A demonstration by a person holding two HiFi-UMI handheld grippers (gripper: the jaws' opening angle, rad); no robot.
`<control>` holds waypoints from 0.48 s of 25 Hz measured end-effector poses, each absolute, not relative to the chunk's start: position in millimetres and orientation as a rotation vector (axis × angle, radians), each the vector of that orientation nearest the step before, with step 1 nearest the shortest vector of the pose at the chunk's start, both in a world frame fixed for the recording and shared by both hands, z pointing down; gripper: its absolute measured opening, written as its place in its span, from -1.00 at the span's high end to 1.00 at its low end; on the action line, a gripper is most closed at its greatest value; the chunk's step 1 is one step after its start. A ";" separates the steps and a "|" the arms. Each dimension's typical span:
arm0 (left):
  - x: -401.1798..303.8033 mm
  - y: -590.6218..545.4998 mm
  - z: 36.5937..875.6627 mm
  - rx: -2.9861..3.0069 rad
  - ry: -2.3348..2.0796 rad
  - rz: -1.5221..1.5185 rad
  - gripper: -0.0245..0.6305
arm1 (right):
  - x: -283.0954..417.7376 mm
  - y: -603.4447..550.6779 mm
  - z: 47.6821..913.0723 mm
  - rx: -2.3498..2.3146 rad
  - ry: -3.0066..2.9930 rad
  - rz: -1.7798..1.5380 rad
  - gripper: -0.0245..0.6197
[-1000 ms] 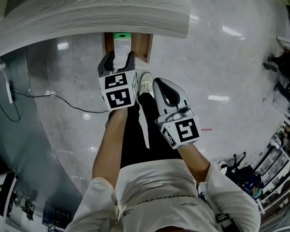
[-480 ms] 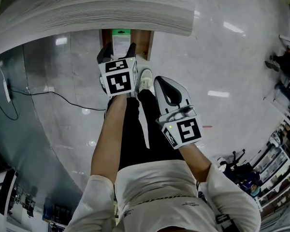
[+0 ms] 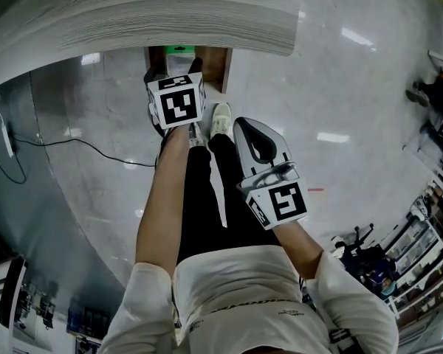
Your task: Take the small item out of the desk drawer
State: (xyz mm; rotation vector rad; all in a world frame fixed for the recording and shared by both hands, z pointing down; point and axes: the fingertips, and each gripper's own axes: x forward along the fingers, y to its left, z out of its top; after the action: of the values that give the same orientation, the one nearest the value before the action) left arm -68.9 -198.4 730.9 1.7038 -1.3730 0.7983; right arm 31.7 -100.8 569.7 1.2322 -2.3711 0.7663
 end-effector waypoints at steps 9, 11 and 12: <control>-76.1 -196.2 725.9 1.651 -1.367 0.823 -0.08 | 18.0 -90.1 555.0 1.187 -2.385 0.790 0.83; -79.8 -194.7 728.7 1.634 -1.381 0.833 -0.09 | 17.6 -87.4 553.4 1.186 -2.382 0.799 0.83; -80.2 -194.2 729.1 1.626 -1.385 0.834 -0.09 | 17.5 -86.3 552.4 1.186 -2.381 0.801 0.83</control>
State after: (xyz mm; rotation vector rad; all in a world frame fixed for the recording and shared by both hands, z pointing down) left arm -80.2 -194.2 729.1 1.6262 -1.3846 0.8340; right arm 17.5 -86.3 552.4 1.1858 -2.3809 0.8012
